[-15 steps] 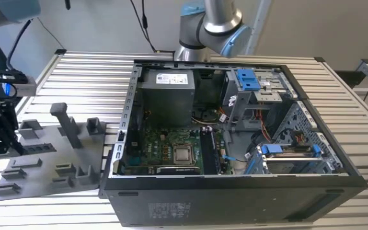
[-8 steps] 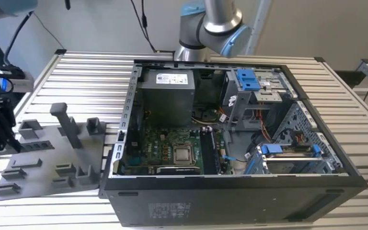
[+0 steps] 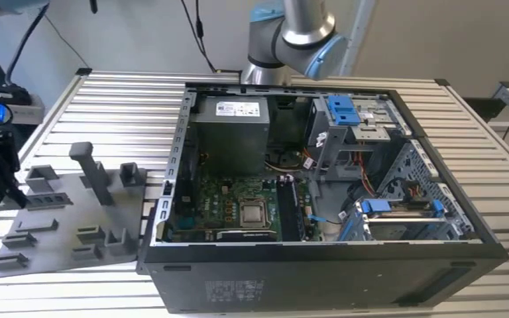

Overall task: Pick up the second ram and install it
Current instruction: 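Pick up the second ram and move it above second insertion slot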

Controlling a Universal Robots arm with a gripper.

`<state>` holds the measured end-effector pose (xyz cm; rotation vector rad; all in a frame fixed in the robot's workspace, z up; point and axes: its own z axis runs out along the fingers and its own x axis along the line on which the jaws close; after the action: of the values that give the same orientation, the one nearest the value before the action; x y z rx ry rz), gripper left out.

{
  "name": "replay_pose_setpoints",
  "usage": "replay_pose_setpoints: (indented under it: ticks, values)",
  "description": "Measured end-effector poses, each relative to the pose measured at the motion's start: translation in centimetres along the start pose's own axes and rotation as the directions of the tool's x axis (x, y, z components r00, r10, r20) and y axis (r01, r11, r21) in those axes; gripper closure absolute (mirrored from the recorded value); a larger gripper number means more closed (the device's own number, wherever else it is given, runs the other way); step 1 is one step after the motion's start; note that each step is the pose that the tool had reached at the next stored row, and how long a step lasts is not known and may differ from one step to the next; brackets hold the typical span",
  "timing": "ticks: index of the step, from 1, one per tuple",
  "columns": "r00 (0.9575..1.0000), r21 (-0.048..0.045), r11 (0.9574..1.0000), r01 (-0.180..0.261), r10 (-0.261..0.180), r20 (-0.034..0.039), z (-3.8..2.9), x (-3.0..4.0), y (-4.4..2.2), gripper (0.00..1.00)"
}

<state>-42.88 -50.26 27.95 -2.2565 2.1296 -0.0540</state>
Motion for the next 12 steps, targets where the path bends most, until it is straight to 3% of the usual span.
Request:
replay_pose_setpoints:
  ticks: [3, 12]
  values:
    - [1.0, -0.0024, 1.0, -0.005, 0.005, 0.0003, -0.6, 0.0, -0.05, 0.85]
    - [1.0, -0.0135, 0.9999, -0.008, 0.008, 0.0008, -3.32, 0.0, -0.2, 0.85]
